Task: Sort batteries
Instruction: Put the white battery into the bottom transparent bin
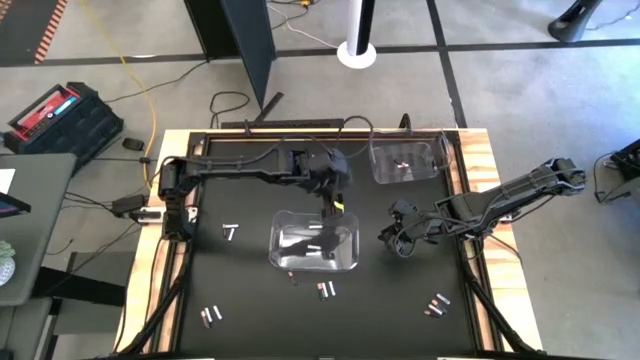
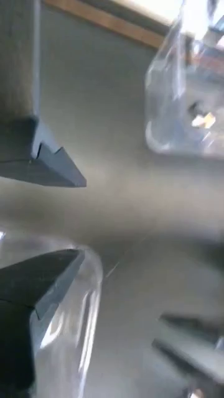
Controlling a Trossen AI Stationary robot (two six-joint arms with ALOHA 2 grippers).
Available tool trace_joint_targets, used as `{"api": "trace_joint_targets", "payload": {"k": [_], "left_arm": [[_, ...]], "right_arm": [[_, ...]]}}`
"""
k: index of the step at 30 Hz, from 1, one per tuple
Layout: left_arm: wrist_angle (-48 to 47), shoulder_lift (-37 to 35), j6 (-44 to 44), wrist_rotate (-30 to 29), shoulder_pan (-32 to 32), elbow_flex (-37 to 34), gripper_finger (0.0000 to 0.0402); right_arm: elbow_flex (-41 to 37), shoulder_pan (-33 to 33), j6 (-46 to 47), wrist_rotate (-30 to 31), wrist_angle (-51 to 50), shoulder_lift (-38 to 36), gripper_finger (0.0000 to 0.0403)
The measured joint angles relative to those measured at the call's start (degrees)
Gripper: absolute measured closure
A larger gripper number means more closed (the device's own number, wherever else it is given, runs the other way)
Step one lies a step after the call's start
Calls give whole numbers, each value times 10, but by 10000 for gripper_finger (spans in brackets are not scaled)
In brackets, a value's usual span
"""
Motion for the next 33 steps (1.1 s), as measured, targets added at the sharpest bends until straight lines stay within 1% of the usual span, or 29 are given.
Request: {"api": "trace_joint_targets", "payload": {"k": [4,9,12,14,17,19,27,31,33], "left_arm": [[2,0,27,-51,11,0,215],[-3,-2,82,-54,31,0,214],[-11,-2,105,-46,51,0,214],[-23,-2,119,-18,70,0,214],[-37,-2,136,48,105,0,214],[-47,-2,154,75,130,0,214],[-78,-2,252,93,219,0,214],[-77,-2,284,167,263,-1,214],[-74,-3,300,174,284,-1,214]], "right_arm": [[0,0,21,1,0,0,275],[0,-1,49,3,-1,0,275],[0,-1,66,5,0,0,275],[0,-1,77,6,-1,0,275],[0,-1,96,8,-1,0,275],[0,-1,108,8,-1,0,275],[0,-1,156,9,-8,0,275],[0,-1,190,9,-20,0,275],[0,-1,203,9,-23,0,275]]}}
